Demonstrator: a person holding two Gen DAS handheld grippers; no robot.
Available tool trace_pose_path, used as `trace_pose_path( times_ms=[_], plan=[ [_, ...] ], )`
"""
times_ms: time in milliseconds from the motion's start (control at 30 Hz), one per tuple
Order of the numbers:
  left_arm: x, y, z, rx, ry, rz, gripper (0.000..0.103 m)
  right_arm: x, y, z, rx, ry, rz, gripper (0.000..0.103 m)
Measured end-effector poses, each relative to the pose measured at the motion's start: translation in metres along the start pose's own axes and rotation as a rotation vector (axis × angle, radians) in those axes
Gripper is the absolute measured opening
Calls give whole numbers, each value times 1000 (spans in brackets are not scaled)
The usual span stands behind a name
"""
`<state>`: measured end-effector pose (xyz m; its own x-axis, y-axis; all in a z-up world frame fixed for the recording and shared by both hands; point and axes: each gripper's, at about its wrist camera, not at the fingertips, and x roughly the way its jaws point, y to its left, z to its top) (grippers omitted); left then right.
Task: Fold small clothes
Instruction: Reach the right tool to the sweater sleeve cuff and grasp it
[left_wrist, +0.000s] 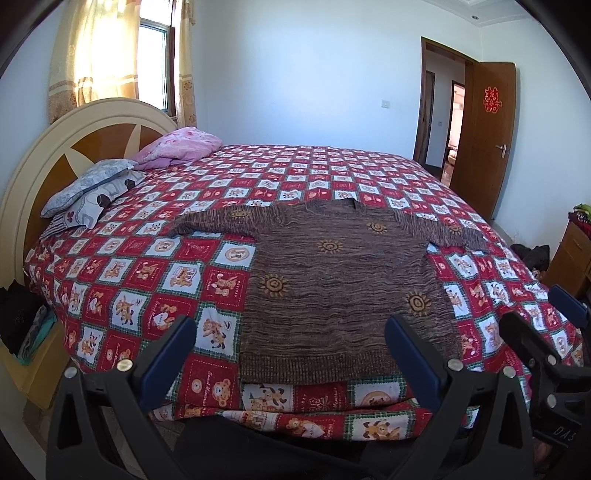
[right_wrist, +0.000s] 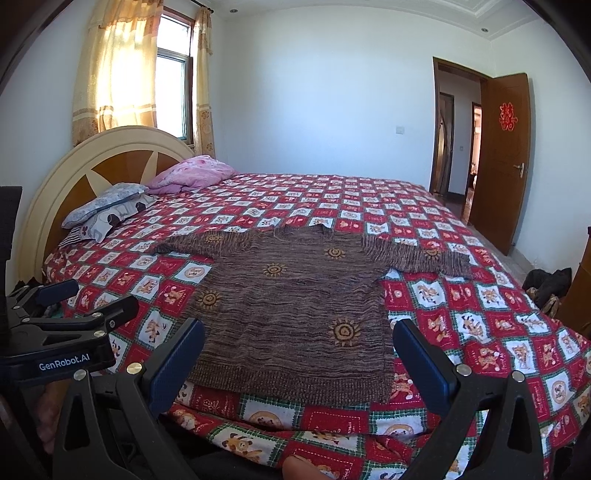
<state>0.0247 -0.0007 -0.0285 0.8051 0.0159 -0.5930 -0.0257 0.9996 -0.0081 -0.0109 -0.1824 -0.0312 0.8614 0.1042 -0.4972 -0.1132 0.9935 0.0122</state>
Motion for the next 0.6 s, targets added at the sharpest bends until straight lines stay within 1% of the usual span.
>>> trace_pose_path(
  times_ms=[133,200,267,367,467,533,600],
  plan=[
    [19,2,2,24,15,19,103,21,-14,0,37,20,33,102],
    [31,4,5,40,33,18,103,35,-23,1,53,45,35,102],
    [43,3,7,57,39,37,103,51,-32,3,72,65,36,102],
    [65,3,12,74,60,43,103,76,-49,5,111,97,23,102],
    [88,4,18,67,85,18,103,105,-67,5,151,141,10,102],
    [105,2,23,67,94,31,103,124,-81,5,175,174,-1,102],
    [120,-1,29,74,85,47,103,144,-99,4,216,213,-17,102]
  ],
)
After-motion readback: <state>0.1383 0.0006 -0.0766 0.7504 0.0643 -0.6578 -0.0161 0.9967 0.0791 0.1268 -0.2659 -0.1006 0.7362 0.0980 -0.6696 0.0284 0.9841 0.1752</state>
